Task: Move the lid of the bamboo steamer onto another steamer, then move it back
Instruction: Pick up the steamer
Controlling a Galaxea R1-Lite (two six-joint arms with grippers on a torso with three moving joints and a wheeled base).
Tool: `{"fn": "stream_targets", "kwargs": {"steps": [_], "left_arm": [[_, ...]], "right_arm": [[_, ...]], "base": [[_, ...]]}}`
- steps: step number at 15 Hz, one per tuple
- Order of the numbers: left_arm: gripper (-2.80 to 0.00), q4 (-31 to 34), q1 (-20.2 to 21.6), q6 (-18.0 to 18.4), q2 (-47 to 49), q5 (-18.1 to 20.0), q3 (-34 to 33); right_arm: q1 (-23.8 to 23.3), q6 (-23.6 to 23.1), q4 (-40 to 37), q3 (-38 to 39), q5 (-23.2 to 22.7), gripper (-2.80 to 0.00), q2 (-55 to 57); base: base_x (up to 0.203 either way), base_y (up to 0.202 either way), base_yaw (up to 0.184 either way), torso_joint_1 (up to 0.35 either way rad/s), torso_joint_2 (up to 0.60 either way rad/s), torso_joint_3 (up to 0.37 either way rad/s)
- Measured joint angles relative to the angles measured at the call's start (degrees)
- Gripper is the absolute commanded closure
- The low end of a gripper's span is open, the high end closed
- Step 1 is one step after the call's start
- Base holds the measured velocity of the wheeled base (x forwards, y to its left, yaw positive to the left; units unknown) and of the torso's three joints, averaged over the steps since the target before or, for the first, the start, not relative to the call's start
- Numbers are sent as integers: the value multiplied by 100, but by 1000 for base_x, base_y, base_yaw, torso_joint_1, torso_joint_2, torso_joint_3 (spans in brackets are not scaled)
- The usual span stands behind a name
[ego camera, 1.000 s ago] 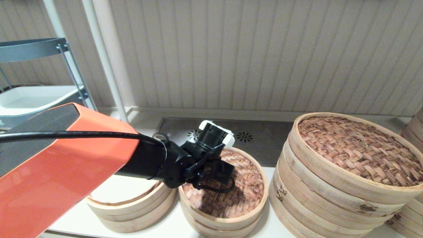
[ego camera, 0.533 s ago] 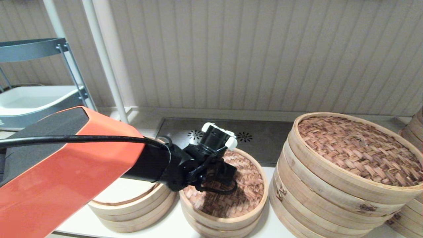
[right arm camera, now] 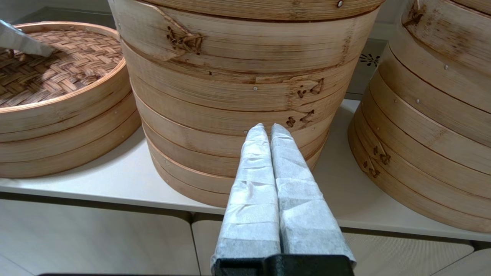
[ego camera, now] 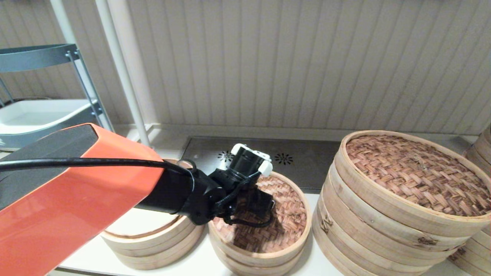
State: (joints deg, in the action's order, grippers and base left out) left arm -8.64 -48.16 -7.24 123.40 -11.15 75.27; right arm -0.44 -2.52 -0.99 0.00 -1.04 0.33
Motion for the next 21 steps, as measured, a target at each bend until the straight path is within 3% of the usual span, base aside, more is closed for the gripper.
{"fn": "stream_targets", "kwargs": {"steps": [7, 8, 21], "left_arm": [[-280, -168, -43, 17, -115, 2, -336], [0, -174, -41, 17, -124, 0, -356], [0, -695, -43, 30, 82, -4, -364]], "right_arm": [[0, 1, 0, 0, 0, 0, 0], [0, 0, -2, 0, 0, 0, 0], [0, 0, -5, 0, 0, 0, 0]], "base": [[0, 0, 0, 0, 0, 0], [0, 0, 0, 0, 0, 0], [0, 0, 0, 0, 0, 0]]}}
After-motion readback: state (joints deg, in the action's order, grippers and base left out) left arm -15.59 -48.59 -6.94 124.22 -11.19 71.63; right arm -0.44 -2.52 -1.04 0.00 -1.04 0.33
